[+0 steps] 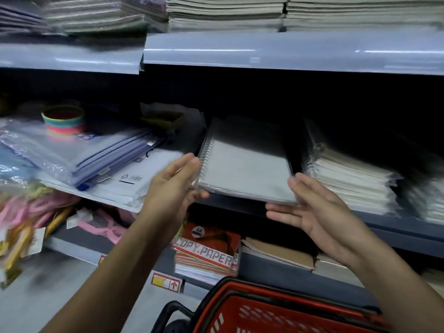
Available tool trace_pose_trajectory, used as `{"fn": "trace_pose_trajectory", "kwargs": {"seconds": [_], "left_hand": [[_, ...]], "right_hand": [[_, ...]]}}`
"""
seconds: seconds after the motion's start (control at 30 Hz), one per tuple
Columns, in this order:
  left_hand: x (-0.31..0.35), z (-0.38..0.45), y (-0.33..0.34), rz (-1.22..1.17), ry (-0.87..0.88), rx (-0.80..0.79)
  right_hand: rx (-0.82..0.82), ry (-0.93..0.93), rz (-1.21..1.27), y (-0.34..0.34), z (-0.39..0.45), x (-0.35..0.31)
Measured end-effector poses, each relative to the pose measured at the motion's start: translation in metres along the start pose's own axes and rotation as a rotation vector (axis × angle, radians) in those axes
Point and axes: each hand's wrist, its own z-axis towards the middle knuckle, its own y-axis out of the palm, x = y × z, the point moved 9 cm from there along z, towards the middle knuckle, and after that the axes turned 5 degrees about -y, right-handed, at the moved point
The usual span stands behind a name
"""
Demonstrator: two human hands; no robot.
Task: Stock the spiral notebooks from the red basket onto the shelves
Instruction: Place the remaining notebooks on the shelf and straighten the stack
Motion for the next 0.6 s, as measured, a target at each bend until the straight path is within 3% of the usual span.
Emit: {"fn": "trace_pose_trajectory", "kwargs": {"seconds": [0.2, 0.37, 0.6], "left_hand": [[0.001, -0.04, -0.009, 0.43, 0.247, 0.092], [0.006, -0.022, -0.006, 0.57, 0.413, 0.195], [0.011, 0.049, 0.007, 0.546, 0.434, 0.235]], "right_hand": [[0.165, -0.216, -0.24, -0.024, -0.025, -0.002], [0.264, -0.311, -0.246, -0.02, -0.016, 0.0], [0.413, -0.327, -0.123, -0.008, 0.029, 0.002]]}}
